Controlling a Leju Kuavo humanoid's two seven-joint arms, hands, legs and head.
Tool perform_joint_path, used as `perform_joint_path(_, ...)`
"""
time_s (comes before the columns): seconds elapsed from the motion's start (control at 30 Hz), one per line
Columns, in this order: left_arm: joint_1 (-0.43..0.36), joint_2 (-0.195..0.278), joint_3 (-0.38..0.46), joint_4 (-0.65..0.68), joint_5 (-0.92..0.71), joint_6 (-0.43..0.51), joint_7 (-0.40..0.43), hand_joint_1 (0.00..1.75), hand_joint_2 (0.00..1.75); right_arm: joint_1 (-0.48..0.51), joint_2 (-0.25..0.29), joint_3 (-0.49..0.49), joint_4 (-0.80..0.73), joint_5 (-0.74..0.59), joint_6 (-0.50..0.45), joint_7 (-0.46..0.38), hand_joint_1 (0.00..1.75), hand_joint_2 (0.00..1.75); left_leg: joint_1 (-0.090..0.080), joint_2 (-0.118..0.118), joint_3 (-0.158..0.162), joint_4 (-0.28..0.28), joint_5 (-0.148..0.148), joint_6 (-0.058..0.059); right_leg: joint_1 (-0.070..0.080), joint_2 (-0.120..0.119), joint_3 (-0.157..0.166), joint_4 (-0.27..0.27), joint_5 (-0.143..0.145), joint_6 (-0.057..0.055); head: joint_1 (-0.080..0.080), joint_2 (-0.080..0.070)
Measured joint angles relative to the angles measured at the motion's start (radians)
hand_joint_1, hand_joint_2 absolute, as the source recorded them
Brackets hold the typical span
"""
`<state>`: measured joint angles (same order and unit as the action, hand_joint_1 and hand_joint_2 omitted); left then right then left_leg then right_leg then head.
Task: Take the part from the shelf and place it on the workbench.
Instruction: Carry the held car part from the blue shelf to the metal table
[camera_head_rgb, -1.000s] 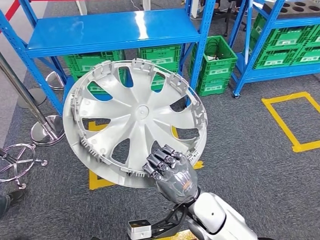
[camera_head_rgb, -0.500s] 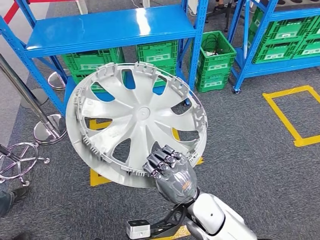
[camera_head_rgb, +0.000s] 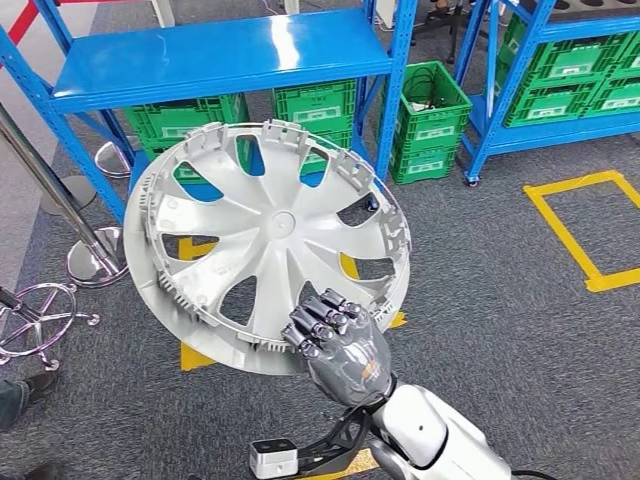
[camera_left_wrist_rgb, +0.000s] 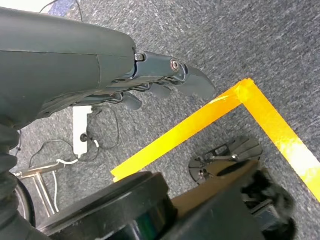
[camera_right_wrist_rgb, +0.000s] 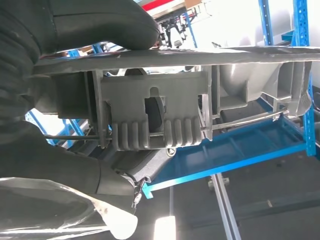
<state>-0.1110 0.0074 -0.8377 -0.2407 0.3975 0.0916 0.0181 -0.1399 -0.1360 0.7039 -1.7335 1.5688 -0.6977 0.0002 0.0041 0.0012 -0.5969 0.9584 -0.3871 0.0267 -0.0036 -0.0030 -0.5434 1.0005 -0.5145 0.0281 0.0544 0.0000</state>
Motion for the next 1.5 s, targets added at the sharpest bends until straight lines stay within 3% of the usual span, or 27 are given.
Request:
perform_joint_path(0.03,-0.001,-0.001,0.000,0.000,0.000,0.000,0.000,0.00,1.75,-0.001,0.000,0.000,0.000,0.000,0.000,0.000,1.68,1.75,0.005,0.002,0.001,-0.012,0.008,0.001,0.000,0.001,-0.017,0.036,-0.028,0.004,0.002,0.000)
perform_joint_path(0.1,-0.001,-0.002,0.000,0.000,-0.001,0.000,-0.001,0.00,1.75,-0.002,0.000,0.001,0.001,0.000,0.000,0.000,1.68,1.75,0.008,0.003,-0.006,-0.016,0.016,0.000,-0.006,0.002,-0.071,0.160,-0.100,0.014,0.007,0.000)
perform_joint_path(0.17,0.001,-0.003,0.000,0.000,-0.001,0.001,-0.001,0.00,1.75,-0.001,-0.001,0.003,0.003,0.000,0.000,0.001,1.68,1.75,0.011,0.003,-0.018,-0.011,0.020,-0.006,-0.015,0.002,-0.105,0.248,-0.129,0.027,0.009,0.000)
perform_joint_path(0.2,0.001,-0.004,-0.001,0.000,-0.002,0.001,-0.001,0.00,1.75,0.000,-0.001,0.005,0.005,0.000,0.000,0.001,1.68,1.75,0.015,0.003,-0.025,-0.006,0.022,-0.010,-0.020,0.001,-0.097,0.240,-0.116,0.034,0.009,0.000)
perform_joint_path(0.3,0.001,-0.003,-0.001,0.000,-0.002,0.006,-0.001,0.00,1.75,-0.002,-0.001,0.010,0.007,0.000,0.000,0.005,1.68,1.75,0.027,0.000,-0.052,0.027,0.021,-0.032,-0.036,0.004,-0.003,0.064,-0.041,0.057,0.012,0.000)
perform_joint_path(0.37,0.001,-0.001,-0.001,0.000,-0.003,0.011,-0.001,0.00,1.75,-0.003,-0.002,0.011,0.008,0.000,0.000,0.006,1.68,1.75,0.025,-0.003,-0.065,0.046,0.023,-0.049,-0.037,0.012,0.018,0.015,-0.030,0.044,0.013,0.000)
perform_joint_path(0.47,0.006,-0.001,-0.001,0.000,-0.004,0.013,-0.001,0.00,1.75,-0.002,-0.002,0.013,0.009,0.000,0.000,0.006,1.68,1.75,0.027,-0.005,-0.074,0.049,0.032,-0.064,-0.033,0.014,0.002,0.032,-0.019,0.006,0.006,0.000)
perform_joint_path(0.5,0.007,-0.002,-0.001,0.000,-0.004,0.013,0.000,0.00,1.75,-0.003,-0.002,0.014,0.009,0.000,0.000,0.007,1.68,1.75,0.028,-0.004,-0.082,0.063,0.016,-0.068,-0.033,0.013,-0.003,0.033,-0.011,-0.004,0.004,0.000)
perform_joint_path(0.57,0.008,-0.002,-0.001,0.000,-0.004,0.013,0.000,0.00,1.75,-0.004,-0.002,0.014,0.009,0.000,0.000,0.008,1.68,1.75,0.029,-0.003,-0.116,0.154,-0.060,-0.070,-0.030,0.009,-0.017,0.034,0.004,-0.021,-0.003,0.000)
perform_joint_path(0.63,0.006,-0.003,-0.001,0.000,-0.004,0.013,-0.001,0.00,1.75,-0.004,-0.002,0.014,0.009,0.000,0.000,0.008,1.68,1.75,0.027,-0.003,-0.154,0.298,-0.147,-0.067,-0.022,0.007,-0.033,0.034,0.017,-0.028,-0.007,0.000)
perform_joint_path(0.67,0.005,-0.003,-0.001,0.000,-0.004,0.013,-0.001,0.00,1.75,-0.004,-0.002,0.014,0.009,0.000,0.000,0.007,1.68,1.75,0.024,-0.003,-0.157,0.343,-0.170,-0.064,-0.017,0.006,-0.041,0.035,0.022,-0.030,-0.008,0.000)
perform_joint_path(0.7,0.004,-0.003,-0.001,0.000,-0.004,0.013,0.000,0.00,1.75,-0.003,-0.002,0.014,0.010,0.000,0.000,0.007,1.68,1.75,0.021,-0.003,-0.142,0.350,-0.175,-0.058,-0.013,0.005,-0.047,0.035,0.026,-0.031,-0.008,0.000)
perform_joint_path(0.73,0.005,-0.003,-0.001,0.000,-0.004,0.014,0.000,0.00,1.75,-0.003,-0.002,0.015,0.010,0.000,0.000,0.007,1.68,1.75,0.017,-0.003,-0.108,0.314,-0.162,-0.050,-0.009,0.005,-0.052,0.035,0.030,-0.032,-0.008,0.000)
perform_joint_path(0.8,0.005,-0.001,-0.001,0.000,-0.004,0.018,0.000,0.00,1.75,-0.004,-0.002,0.015,0.010,0.000,0.000,0.007,1.68,1.75,0.006,-0.003,-0.011,0.173,-0.126,-0.025,-0.004,0.006,-0.057,0.034,0.037,-0.031,-0.007,0.000)
perform_joint_path(0.87,0.002,0.000,-0.001,0.000,-0.004,0.019,0.001,0.00,1.75,-0.005,-0.002,0.015,0.010,0.000,0.000,0.007,1.68,1.75,-0.005,-0.002,0.045,0.078,-0.111,-0.008,-0.003,0.004,-0.061,0.033,0.044,-0.025,-0.007,0.000)
perform_joint_path(0.97,0.004,0.000,-0.001,0.000,-0.004,0.019,0.003,0.00,1.75,-0.006,-0.003,0.016,0.010,-0.001,0.000,0.007,1.68,1.75,-0.010,0.000,0.048,0.054,-0.099,-0.005,-0.008,0.001,-0.066,0.030,0.052,-0.007,-0.008,0.000)
perform_joint_path(1.03,0.006,0.000,-0.001,0.000,-0.004,0.018,0.004,0.00,1.75,-0.007,-0.003,0.017,0.009,-0.001,0.000,0.003,1.68,1.75,-0.005,0.003,0.048,0.037,-0.083,0.000,-0.008,0.002,-0.082,0.056,0.028,0.004,-0.006,0.000)
perform_joint_path(1.13,0.007,-0.001,0.000,0.000,-0.004,0.016,0.004,0.00,1.75,-0.004,-0.003,0.016,0.008,-0.001,0.000,-0.009,1.68,1.75,-0.003,0.006,0.036,0.031,-0.068,0.006,-0.008,0.002,-0.155,0.229,-0.072,0.015,0.000,0.000)
perform_joint_path(1.17,0.009,-0.002,0.000,0.000,-0.004,0.016,0.004,0.00,1.75,-0.001,-0.003,0.014,0.008,-0.001,0.000,-0.015,1.68,1.75,-0.003,0.006,0.032,0.031,-0.066,0.005,-0.008,0.002,-0.174,0.282,-0.092,0.018,0.000,0.000)
perform_joint_path(1.2,0.011,-0.002,0.000,0.000,-0.004,0.015,0.004,0.00,1.75,0.003,-0.003,0.012,0.008,-0.001,0.000,-0.020,1.68,1.75,-0.003,0.006,0.028,0.032,-0.063,0.004,-0.009,0.002,-0.178,0.303,-0.094,0.020,0.000,0.000)
perform_joint_path(1.23,0.012,-0.003,0.000,0.000,-0.004,0.014,0.004,0.00,1.75,0.005,-0.004,0.010,0.008,-0.001,0.000,-0.024,1.68,1.75,-0.003,0.007,0.027,0.033,-0.062,0.003,-0.009,0.002,-0.158,0.278,-0.075,0.021,0.000,0.000)
perform_joint_path(1.3,0.013,-0.003,0.000,0.000,-0.004,0.013,0.004,0.00,1.75,0.007,-0.004,0.004,0.008,-0.001,0.000,-0.028,1.68,1.75,-0.002,0.006,0.025,0.037,-0.060,-0.002,-0.011,0.000,-0.075,0.139,-0.018,0.020,0.001,0.000)
perform_joint_path(1.37,0.013,-0.003,0.000,0.000,-0.006,0.014,0.004,0.00,1.75,0.007,-0.004,-0.001,0.006,-0.002,0.000,-0.031,1.68,1.75,-0.006,0.005,0.019,0.046,-0.060,-0.010,-0.010,0.000,-0.012,0.030,0.008,0.011,0.001,0.000)
perform_joint_path(1.43,0.013,-0.001,0.000,0.000,-0.009,0.014,0.004,0.00,1.75,0.012,-0.004,-0.005,0.002,-0.001,0.000,-0.038,1.68,1.75,-0.010,0.005,0.011,0.053,-0.060,-0.012,-0.009,0.003,-0.004,0.013,0.009,-0.002,-0.001,0.000)
perform_joint_path(1.5,0.013,0.002,0.000,0.000,-0.011,0.014,0.005,0.00,1.75,0.018,-0.004,-0.008,0.000,-0.001,0.000,-0.042,1.68,1.75,-0.011,0.005,0.009,0.055,-0.058,0.008,-0.009,0.004,-0.007,0.013,0.012,-0.006,-0.003,0.000)
